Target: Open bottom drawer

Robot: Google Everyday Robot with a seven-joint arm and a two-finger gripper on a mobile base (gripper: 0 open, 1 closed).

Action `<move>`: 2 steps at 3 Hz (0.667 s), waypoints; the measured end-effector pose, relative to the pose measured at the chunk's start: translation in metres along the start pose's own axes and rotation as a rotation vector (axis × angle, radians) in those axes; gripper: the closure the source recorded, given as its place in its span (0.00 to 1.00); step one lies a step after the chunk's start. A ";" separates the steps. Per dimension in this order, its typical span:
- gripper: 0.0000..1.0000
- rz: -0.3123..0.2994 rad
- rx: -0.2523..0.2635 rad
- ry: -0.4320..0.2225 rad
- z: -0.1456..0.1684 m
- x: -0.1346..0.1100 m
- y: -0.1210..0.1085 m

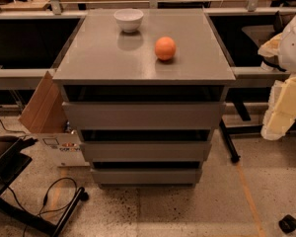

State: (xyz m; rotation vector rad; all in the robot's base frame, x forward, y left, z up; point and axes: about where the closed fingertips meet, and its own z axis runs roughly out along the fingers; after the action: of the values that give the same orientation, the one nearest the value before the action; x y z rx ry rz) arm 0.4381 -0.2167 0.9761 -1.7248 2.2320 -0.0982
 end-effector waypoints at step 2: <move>0.00 -0.002 -0.004 -0.009 0.014 0.001 0.006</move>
Offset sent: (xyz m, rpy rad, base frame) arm -0.0242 0.0374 -0.2168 0.1297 0.0311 0.0676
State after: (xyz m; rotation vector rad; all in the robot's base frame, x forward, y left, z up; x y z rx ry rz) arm 0.4365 -0.2139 0.9614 -1.7255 2.2255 -0.0864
